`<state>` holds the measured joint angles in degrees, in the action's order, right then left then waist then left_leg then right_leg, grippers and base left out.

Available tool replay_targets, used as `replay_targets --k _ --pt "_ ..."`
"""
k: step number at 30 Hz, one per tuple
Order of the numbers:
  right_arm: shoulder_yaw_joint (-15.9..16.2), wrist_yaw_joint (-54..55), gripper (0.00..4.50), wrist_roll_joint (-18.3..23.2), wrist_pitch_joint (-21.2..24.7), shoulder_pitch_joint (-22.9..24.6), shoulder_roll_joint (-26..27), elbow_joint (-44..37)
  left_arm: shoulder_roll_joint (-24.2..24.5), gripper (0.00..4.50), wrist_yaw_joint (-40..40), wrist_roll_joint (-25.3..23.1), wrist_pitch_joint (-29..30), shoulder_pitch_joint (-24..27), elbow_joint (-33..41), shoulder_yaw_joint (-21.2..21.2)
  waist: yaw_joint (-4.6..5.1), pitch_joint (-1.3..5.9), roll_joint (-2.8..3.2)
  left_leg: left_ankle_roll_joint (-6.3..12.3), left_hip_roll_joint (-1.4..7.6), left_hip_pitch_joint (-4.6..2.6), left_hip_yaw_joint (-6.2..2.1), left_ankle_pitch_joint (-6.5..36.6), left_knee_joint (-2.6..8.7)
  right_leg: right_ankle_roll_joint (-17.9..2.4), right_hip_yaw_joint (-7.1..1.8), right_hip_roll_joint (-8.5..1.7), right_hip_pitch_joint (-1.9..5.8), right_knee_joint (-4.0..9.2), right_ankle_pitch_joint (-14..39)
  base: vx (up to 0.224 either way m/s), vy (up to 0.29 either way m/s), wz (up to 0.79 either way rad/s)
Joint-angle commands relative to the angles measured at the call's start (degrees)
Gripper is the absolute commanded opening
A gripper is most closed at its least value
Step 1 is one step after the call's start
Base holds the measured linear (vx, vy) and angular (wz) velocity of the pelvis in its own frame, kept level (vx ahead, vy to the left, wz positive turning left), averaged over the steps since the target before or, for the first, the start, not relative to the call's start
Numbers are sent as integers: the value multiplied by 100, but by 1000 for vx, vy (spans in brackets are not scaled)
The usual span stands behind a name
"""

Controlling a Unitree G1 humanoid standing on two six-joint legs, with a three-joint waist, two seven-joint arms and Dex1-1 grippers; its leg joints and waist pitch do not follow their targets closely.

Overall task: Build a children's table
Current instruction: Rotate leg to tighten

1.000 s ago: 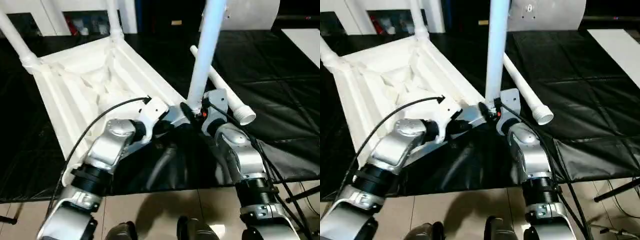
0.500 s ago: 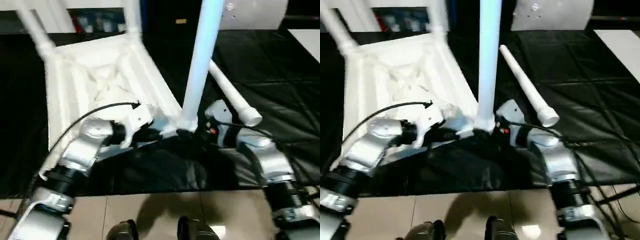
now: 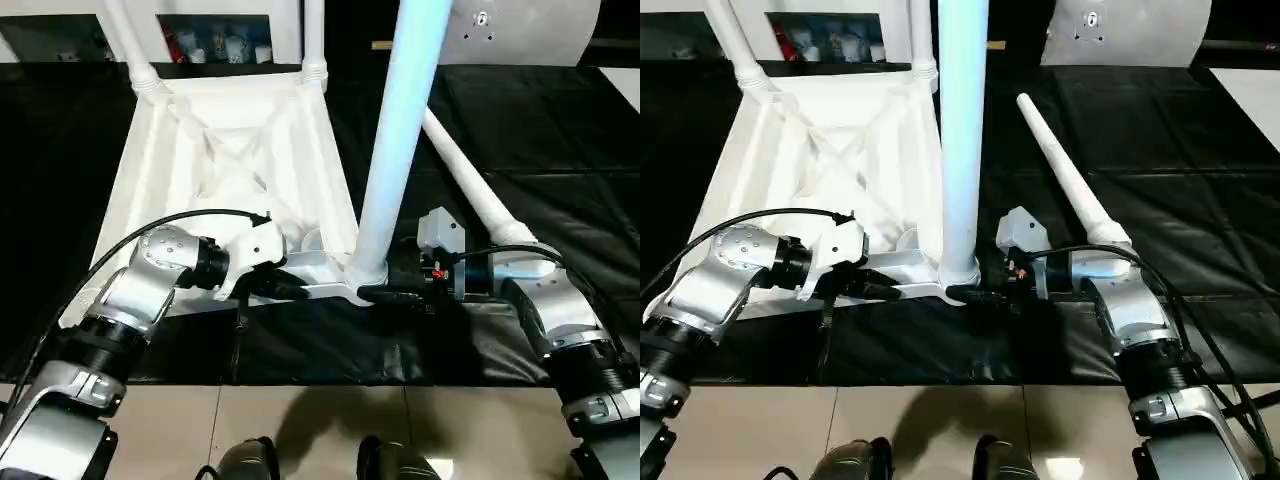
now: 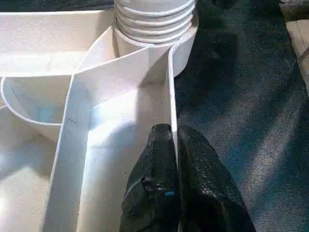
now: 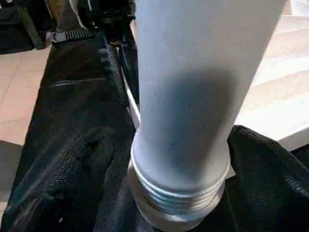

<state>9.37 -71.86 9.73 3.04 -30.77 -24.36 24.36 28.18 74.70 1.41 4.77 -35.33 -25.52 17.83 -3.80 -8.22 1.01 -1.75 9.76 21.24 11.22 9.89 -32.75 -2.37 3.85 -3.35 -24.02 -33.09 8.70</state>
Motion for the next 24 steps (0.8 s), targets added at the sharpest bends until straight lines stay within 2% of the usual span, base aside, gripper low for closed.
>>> replay_targets --k 1,3,6,9,19,24 --pt "34 -274 361 107 14 -44 -33 35 -52 0 263 -66 -137 -34 -13 264 18 507 5 586 370 -90 -136 809 304 -1507 -323 -512 355 297 1115 0 0 0" --pt "46 -336 328 121 7 -64 -32 96 -55 0 292 -63 -166 -33 -37 269 5 507 5 579 370 -92 -133 826 301 -1498 -325 -509 357 305 1152 0 0 0" --pt "59 -359 317 132 -9 -93 -9 223 -66 0 318 -68 -199 -38 -76 274 -8 513 -2 574 374 -92 -137 790 303 -1484 -322 -511 357 296 1156 0 0 0" --pt "42 -372 278 180 14 -99 16 253 -71 0 335 -66 -211 -53 -109 281 -12 514 -3 581 370 -89 -137 788 301 -1492 -316 -502 357 295 1142 0 0 0" --pt "107 -401 260 248 50 65 35 117 -71 0 310 -75 -191 -31 -149 232 -26 529 -11 587 370 -89 -135 748 293 -1474 -316 -510 365 292 1167 0 0 0" --pt "90 453 259 338 687 631 403 -689 -395 0 -403 135 614 97 275 -74 -72 524 10 571 393 -98 -135 705 301 -1482 -324 -507 346 288 1114 0 0 0"
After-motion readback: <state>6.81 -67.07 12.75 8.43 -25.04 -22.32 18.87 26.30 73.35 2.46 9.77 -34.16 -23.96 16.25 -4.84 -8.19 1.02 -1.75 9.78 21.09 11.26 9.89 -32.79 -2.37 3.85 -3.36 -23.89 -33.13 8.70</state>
